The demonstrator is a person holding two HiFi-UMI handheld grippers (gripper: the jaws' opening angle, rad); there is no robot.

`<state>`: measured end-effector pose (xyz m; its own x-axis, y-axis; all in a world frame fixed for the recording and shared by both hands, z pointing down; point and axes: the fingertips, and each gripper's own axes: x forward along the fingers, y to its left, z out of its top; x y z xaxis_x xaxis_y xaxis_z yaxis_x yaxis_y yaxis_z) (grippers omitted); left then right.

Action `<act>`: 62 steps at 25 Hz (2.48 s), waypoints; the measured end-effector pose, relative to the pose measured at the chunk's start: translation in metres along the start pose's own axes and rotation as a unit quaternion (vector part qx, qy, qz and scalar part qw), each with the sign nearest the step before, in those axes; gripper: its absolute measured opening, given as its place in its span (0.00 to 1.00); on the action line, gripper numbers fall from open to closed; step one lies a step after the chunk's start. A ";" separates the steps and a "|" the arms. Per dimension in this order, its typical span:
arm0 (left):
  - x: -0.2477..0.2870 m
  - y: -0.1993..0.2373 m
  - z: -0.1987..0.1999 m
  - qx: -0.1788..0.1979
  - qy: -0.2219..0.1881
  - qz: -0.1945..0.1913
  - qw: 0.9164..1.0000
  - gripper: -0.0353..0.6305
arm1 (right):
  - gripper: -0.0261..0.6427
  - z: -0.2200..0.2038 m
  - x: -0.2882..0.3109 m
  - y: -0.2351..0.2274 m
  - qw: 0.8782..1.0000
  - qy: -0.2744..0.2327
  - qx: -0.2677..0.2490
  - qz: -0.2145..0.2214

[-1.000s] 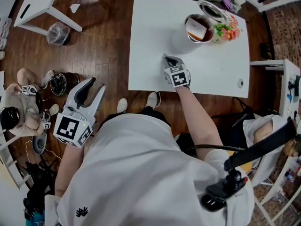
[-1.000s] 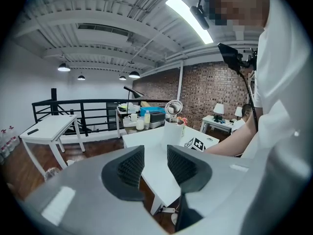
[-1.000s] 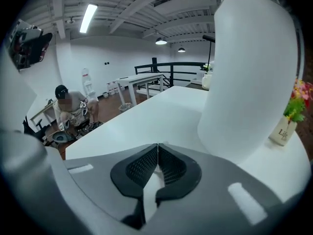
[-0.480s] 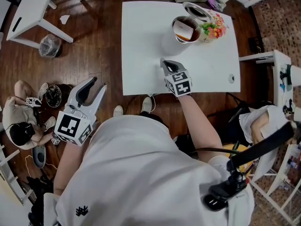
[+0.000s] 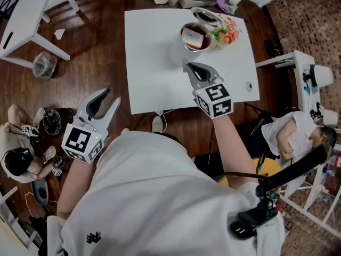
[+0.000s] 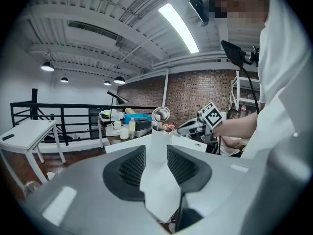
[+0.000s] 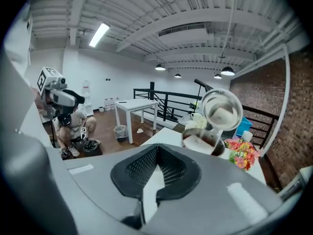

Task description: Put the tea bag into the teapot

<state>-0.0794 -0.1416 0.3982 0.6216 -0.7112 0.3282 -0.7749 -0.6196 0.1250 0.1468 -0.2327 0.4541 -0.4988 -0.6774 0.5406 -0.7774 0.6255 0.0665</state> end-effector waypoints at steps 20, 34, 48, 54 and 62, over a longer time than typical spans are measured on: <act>-0.019 0.013 -0.012 -0.020 0.009 0.044 0.999 0.24 | 0.04 0.042 0.043 -0.112 0.999 0.012 -0.019 -0.047; -0.021 0.022 -0.020 -0.032 0.021 0.062 0.997 0.24 | 0.17 0.016 0.080 -0.124 0.998 0.038 -0.003 -0.051; 0.000 0.013 0.000 0.019 0.008 -0.063 0.998 0.25 | 0.20 0.033 -0.041 -0.049 0.991 -0.045 0.053 -0.115; -0.017 0.001 -0.007 0.039 0.002 -0.124 0.991 0.25 | 0.20 0.016 -0.111 0.021 0.980 -0.070 0.092 -0.161; -0.057 -0.010 -0.033 0.052 0.009 -0.190 0.980 0.24 | 0.23 -0.022 -0.193 0.122 0.958 -0.088 0.170 -0.215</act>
<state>-0.1114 -0.0839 0.4086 0.8598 -0.4178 0.2935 -0.4723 -0.8693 0.1459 0.1563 -0.0168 0.3760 -0.1382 -0.9178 0.3722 -0.9904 0.1320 -0.0422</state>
